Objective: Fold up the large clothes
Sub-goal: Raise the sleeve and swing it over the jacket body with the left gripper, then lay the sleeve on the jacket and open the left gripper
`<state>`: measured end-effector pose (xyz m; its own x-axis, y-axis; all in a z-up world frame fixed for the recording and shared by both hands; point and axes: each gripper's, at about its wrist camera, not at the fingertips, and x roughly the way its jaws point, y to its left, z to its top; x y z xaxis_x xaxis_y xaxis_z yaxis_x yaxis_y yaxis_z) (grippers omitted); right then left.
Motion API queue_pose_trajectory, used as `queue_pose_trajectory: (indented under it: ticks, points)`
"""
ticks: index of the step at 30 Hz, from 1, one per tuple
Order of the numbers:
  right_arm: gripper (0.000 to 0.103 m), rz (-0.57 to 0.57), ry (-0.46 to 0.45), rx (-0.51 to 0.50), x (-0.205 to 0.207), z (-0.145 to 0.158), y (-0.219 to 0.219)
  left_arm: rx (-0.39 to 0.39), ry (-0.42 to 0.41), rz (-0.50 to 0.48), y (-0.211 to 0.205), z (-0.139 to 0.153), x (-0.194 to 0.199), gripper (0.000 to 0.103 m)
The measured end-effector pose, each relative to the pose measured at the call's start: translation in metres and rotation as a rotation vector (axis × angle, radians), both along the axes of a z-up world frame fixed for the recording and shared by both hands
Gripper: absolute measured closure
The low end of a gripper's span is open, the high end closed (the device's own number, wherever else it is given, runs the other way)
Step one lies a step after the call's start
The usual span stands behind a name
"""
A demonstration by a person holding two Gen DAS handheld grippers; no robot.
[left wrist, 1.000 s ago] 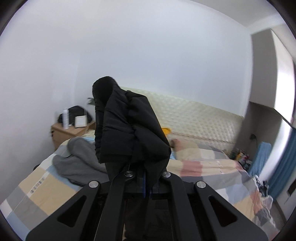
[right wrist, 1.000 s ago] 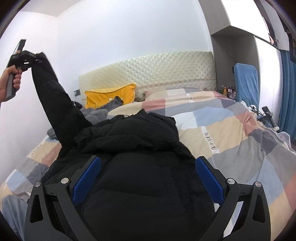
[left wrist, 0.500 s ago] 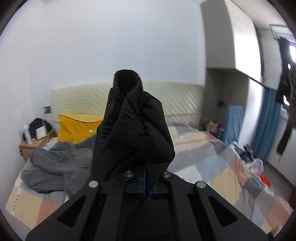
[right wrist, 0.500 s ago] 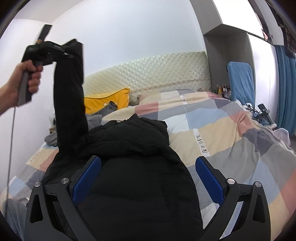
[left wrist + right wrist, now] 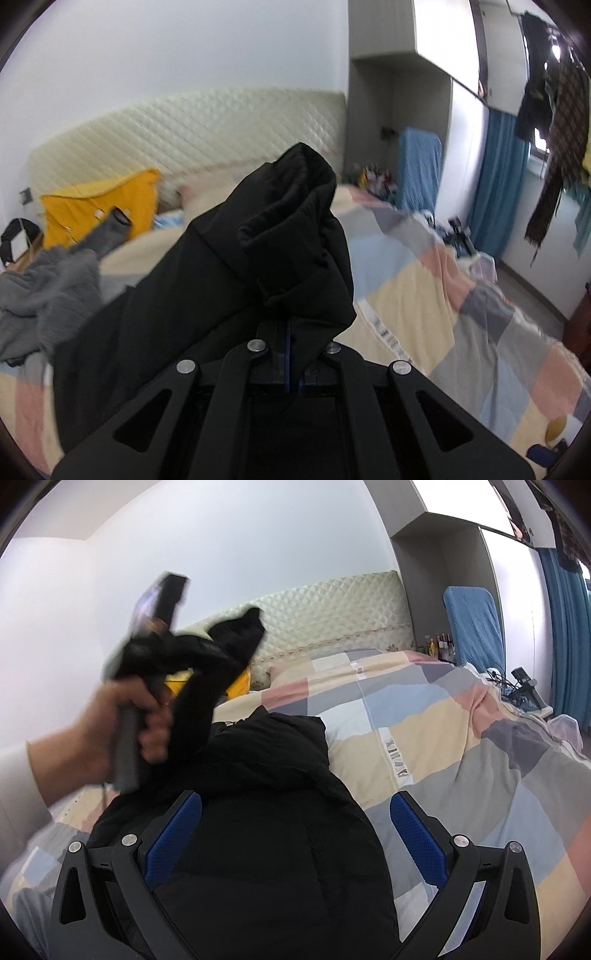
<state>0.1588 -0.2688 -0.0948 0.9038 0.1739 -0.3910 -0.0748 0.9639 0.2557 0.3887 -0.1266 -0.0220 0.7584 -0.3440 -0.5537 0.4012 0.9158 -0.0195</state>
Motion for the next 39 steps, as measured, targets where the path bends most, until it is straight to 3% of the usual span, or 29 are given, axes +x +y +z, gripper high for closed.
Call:
queue_pose_trajectory:
  ticks: [10,14,24,28,30,31,32,39]
  points:
    - [0.000,0.003,0.030,0.006,0.013,-0.012,-0.004,0.013,0.173,-0.011,-0.039,-0.100,0.029,0.101]
    - [0.000,0.000,0.046,0.007,0.020,-0.018,-0.004,0.060,0.229,-0.005,-0.048,-0.133,0.041,0.101]
    - [0.000,-0.022,0.065,-0.008,0.028,-0.026,-0.005,0.086,0.233,-0.039,-0.052,-0.129,0.038,0.095]
    - [0.000,-0.012,0.048,-0.025,0.026,-0.024,-0.001,0.078,0.212,-0.046,-0.042,-0.116,0.027,0.074]
    - [0.000,-0.007,0.036,-0.034,0.025,-0.022,0.001,0.072,0.207,-0.034,-0.037,-0.109,0.023,0.049]
    - [0.000,-0.005,0.030,-0.040,0.024,-0.021,0.003,0.051,0.199,-0.040,-0.033,-0.103,0.018,0.021]
    - [0.000,-0.004,0.025,-0.046,0.023,-0.021,0.004,0.041,0.177,-0.038,-0.029,-0.097,0.014,0.010]
    - [0.000,-0.008,0.030,-0.062,0.024,-0.022,0.008,-0.023,0.109,-0.006,0.013,-0.046,-0.012,0.009]
